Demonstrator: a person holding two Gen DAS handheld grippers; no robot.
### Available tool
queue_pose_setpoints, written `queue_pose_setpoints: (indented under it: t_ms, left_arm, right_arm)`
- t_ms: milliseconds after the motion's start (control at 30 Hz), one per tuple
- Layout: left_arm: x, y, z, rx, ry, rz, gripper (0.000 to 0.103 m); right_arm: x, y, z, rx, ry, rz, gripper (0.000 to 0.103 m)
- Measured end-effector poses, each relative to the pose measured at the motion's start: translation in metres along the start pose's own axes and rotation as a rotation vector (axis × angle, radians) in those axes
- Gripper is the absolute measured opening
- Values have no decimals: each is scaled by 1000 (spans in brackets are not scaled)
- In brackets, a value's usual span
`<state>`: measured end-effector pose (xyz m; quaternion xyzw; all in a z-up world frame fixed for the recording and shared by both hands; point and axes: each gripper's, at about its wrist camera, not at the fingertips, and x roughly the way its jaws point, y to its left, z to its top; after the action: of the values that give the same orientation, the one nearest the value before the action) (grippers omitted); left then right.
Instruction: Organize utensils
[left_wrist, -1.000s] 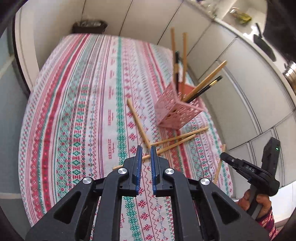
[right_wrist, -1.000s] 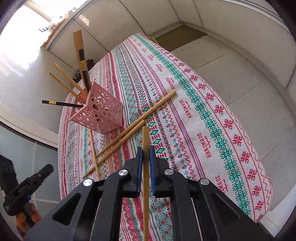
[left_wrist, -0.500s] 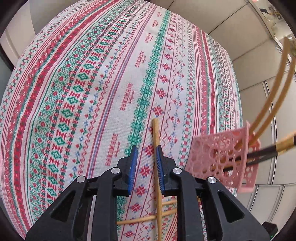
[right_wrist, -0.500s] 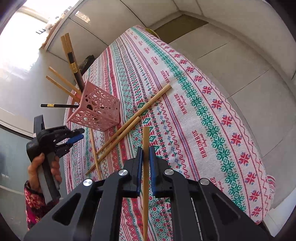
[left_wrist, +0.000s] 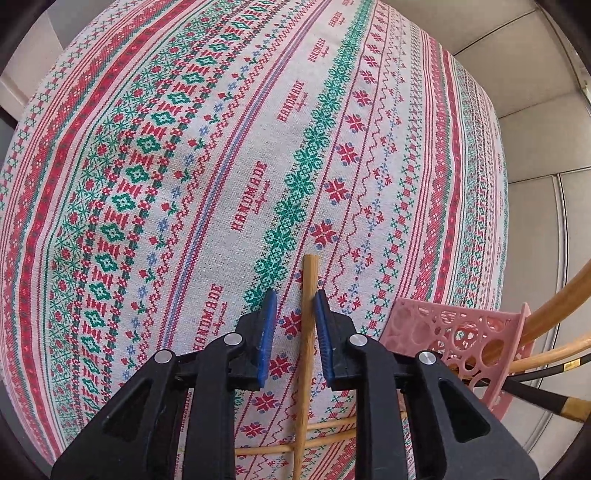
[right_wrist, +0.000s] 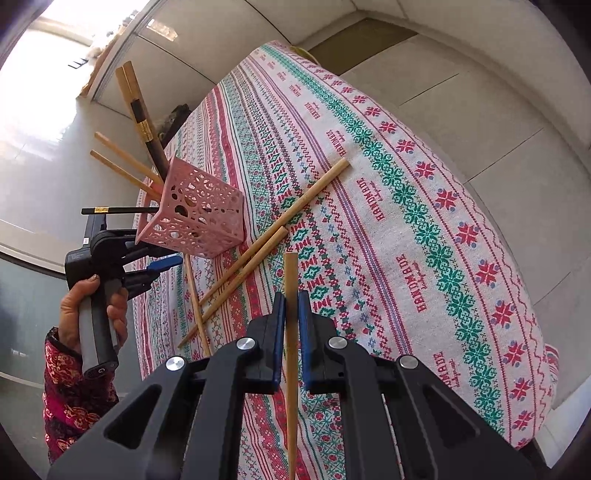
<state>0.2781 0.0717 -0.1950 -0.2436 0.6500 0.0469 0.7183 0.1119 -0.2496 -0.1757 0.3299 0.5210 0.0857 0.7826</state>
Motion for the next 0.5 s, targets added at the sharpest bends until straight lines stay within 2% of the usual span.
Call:
queue_pose_setpoints:
  t_ms: [67, 133, 200, 300, 400, 500]
  left_arm:
    - [-2, 7, -3, -28, -12, -6, 18]
    - [-10, 20, -8, -24, -40, 51, 19]
    - [-14, 34, -13, -18, -27, 49, 17]
    - [-14, 37, -16, 60, 0, 52, 16]
    - [-13, 22, -18, 182, 17, 121, 16]
    - [-9, 1, -17, 287, 22, 182, 26]
  right_arm:
    - [2, -1, 1, 5, -1, -6, 8]
    - [2, -4, 1, 12, 3, -5, 8]
    - [2, -7, 2, 15, 9, -2, 8]
    - [6, -7, 2, 17, 21, 5, 8]
    - [12, -4, 2, 14, 30, -20, 8]
    - [20, -3, 3, 16, 45, -57, 8]
